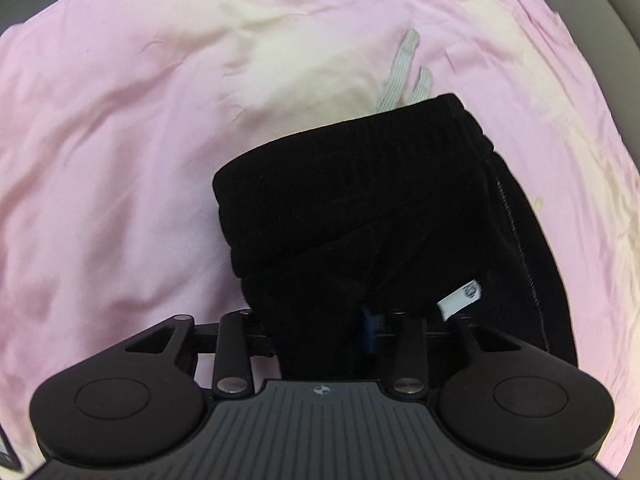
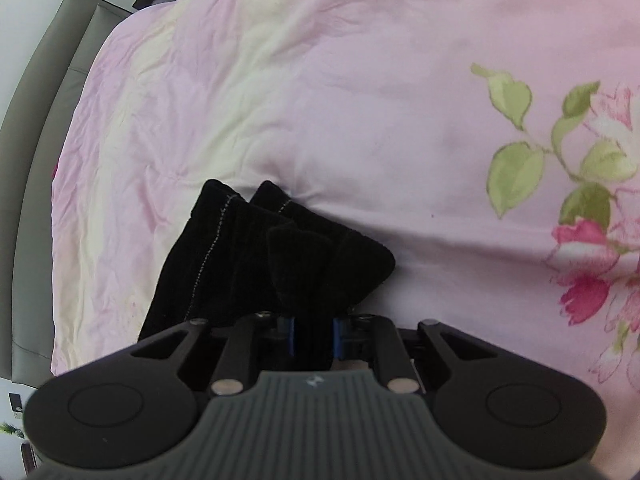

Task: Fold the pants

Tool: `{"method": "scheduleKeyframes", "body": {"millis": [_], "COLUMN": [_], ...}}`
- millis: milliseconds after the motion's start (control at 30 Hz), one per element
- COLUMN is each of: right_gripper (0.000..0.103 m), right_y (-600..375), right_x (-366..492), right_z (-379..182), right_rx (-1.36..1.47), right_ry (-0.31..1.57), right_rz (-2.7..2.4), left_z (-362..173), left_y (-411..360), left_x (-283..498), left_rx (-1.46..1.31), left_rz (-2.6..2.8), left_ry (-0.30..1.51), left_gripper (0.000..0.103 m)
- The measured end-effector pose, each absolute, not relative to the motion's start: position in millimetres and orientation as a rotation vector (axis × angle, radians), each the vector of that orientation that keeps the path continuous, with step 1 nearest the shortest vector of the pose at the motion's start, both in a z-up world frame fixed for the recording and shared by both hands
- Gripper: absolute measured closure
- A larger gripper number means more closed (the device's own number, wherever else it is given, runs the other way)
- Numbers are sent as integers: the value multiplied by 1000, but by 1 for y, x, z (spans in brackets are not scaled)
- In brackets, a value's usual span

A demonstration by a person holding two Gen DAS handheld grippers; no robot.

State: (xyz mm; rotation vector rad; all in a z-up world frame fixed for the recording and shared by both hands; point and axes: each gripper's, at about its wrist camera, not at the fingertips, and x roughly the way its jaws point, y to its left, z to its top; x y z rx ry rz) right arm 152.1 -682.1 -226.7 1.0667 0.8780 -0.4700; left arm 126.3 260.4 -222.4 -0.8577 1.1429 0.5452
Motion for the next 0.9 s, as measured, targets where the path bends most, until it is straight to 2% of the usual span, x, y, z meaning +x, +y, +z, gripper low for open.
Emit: {"method": "scheduleKeyframes", "body": {"millis": [33, 100, 133, 300, 433, 500, 700, 900], "right_gripper": [90, 68, 68, 46, 41, 36, 37, 49], "right_y": [-683, -686, -687, -692, -700, -708, -720, -727], "right_x": [152, 152, 152, 158, 160, 163, 188, 178], "right_z": [-229, -227, -224, -192, -155, -140, -133, -159], "right_rx": [1070, 1039, 1015, 825, 676, 669, 671, 828], "right_ry": [886, 919, 932, 1023, 1017, 994, 1025, 1036], "right_rz": [-462, -456, -449, -387, -358, -320, -258, -234], "left_z": [-219, -209, -202, -159, -116, -96, -62, -67], "left_y": [261, 262, 262, 256, 235, 212, 83, -93], "left_x": [128, 127, 127, 126, 146, 164, 253, 321], "left_rx": [-815, -745, -706, -521, -381, -306, -65, 188], "left_rz": [518, 510, 498, 398, 322, 263, -22, -369], "left_ry": [1177, 1226, 1244, 1303, 1287, 1267, 1216, 1165], "left_gripper": [46, 28, 27, 26, 26, 26, 27, 28]}}
